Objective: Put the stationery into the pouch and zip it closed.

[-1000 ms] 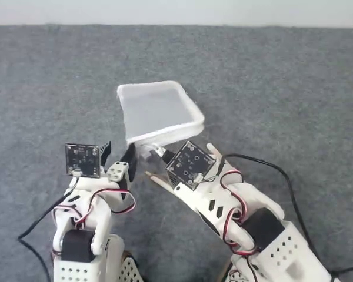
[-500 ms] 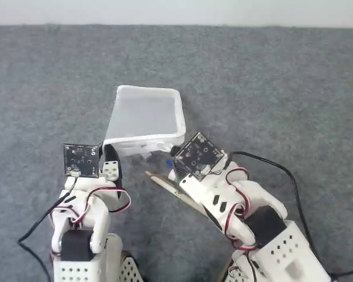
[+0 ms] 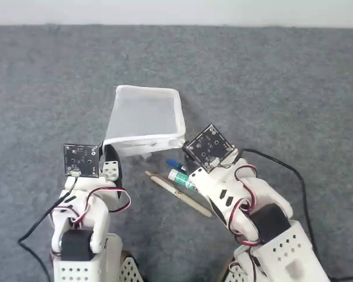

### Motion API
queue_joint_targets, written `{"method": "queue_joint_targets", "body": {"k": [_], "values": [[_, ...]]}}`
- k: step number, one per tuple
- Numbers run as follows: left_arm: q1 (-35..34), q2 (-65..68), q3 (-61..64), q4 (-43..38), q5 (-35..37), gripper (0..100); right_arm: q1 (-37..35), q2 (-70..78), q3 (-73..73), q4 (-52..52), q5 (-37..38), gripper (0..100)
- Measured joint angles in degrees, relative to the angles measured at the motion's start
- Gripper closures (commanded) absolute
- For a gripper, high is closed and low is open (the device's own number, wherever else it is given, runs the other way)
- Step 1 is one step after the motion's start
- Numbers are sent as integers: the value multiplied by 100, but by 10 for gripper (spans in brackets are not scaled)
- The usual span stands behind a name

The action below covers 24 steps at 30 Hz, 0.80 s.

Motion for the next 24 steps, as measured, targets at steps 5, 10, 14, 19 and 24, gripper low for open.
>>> {"method": "queue_joint_targets", "body": {"k": [5,10,14,19,24], "values": [[0,9,0,0,0,989,246,0,0,18,0,991],[0,9,0,0,9,989,554,0,0,18,-35,991],[0,9,0,0,9,989,765,0,0,18,-35,991],[0,9,0,0,0,985,835,0,-9,246,-35,991],[0,9,0,0,-202,833,826,0,-18,369,-35,991]]}}
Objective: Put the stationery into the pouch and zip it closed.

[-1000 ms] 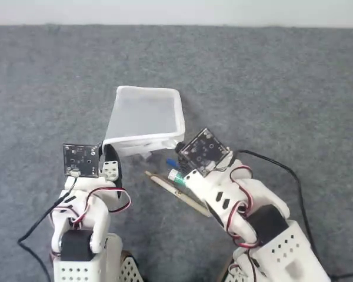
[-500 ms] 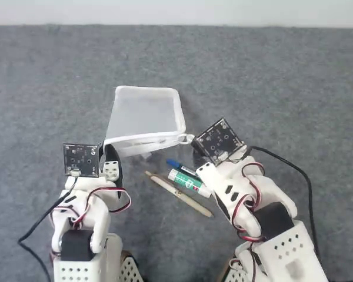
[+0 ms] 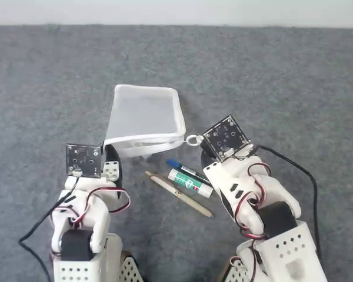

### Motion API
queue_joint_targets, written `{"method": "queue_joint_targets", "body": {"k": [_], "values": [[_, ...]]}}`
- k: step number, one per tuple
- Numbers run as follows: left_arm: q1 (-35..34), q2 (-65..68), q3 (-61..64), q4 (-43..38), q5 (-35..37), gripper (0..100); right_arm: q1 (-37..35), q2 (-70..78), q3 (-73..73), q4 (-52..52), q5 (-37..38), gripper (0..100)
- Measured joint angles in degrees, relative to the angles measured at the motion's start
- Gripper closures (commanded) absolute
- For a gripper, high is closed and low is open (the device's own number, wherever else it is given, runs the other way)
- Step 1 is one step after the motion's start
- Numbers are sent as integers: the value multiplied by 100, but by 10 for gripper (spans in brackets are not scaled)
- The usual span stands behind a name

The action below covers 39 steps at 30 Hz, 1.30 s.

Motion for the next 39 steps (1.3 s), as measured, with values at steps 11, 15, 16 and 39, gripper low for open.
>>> {"method": "queue_joint_targets", "body": {"k": [11,15,16,39], "values": [[-97,0,0,246,114,739,-167,-9,-246,316,0,991],[-97,0,9,246,114,739,-237,-9,-492,580,0,991],[-97,0,70,229,114,739,-308,-9,-519,607,0,991],[-97,0,527,-211,97,992,-1248,-1547,-571,1284,0,922]]}}
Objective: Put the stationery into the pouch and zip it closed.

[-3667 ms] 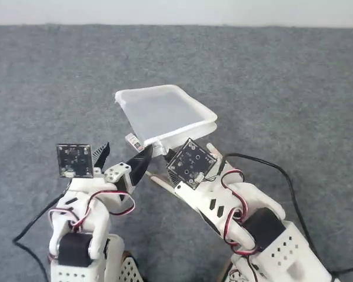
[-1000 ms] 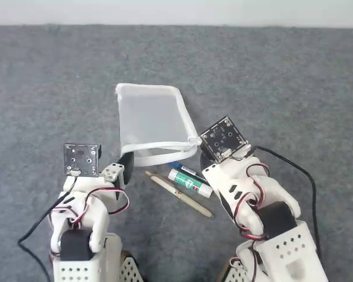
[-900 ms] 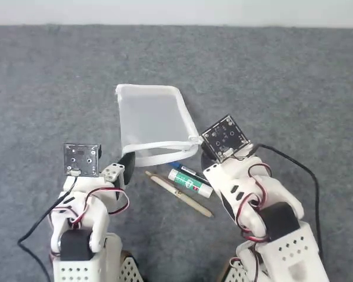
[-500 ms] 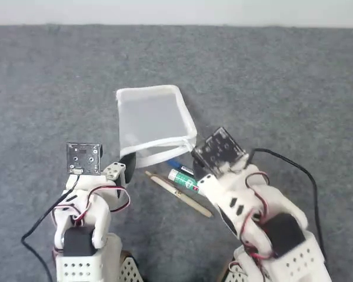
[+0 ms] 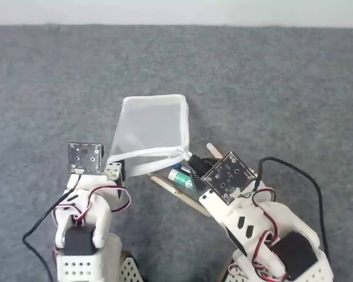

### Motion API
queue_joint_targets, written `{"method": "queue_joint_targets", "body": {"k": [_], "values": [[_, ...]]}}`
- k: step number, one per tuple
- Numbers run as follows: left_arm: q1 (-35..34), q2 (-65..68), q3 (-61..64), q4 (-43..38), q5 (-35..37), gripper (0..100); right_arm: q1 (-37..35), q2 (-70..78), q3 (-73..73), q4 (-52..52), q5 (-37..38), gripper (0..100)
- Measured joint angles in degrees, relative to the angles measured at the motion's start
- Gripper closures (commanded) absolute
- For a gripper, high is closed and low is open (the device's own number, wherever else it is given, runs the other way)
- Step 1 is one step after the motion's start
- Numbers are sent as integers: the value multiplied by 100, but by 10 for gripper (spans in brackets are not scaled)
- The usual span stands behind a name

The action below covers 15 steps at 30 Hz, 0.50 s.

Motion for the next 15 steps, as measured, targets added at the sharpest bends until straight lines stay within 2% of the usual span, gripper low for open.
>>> {"method": "queue_joint_targets", "body": {"k": [5,15], "values": [[9,0,-211,79,0,990,0,-35,26,0,0,801],[-281,0,-334,299,0,991,18,-141,62,0,0,832]]}}
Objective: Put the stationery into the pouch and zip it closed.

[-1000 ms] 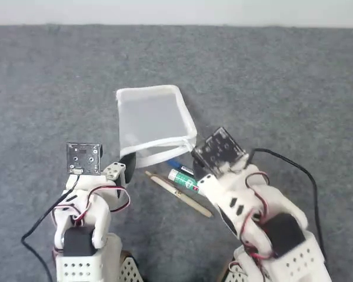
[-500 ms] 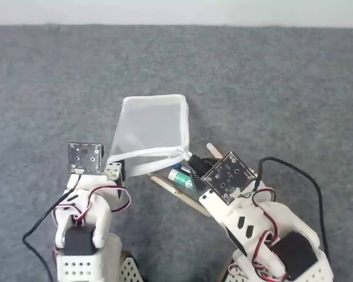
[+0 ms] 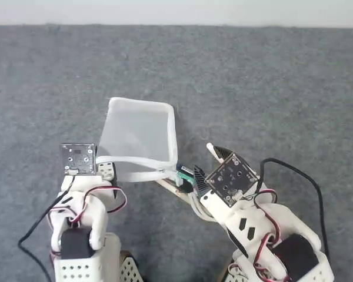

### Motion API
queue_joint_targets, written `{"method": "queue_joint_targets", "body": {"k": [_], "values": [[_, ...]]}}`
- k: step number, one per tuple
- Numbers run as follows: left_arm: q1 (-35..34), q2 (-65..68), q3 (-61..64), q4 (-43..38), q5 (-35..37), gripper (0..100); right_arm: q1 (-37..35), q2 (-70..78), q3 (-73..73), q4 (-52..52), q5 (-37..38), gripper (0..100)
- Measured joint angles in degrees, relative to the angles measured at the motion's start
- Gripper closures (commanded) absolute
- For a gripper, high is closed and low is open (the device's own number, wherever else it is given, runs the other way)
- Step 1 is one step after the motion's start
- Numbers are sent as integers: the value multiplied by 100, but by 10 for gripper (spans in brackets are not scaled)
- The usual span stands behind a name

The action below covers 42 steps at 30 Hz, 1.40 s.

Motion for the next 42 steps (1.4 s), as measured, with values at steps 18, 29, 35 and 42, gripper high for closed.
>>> {"method": "queue_joint_targets", "body": {"k": [18,29,35,42], "values": [[-343,0,-308,422,0,991,1284,2154,26,-993,0,835],[-352,0,-308,422,0,990,1371,4668,-703,-1099,-9,836],[-352,0,-308,422,0,990,1574,5802,-1011,-1442,185,836],[-352,0,-308,422,0,990,1688,6796,-1389,-1574,316,837]]}}
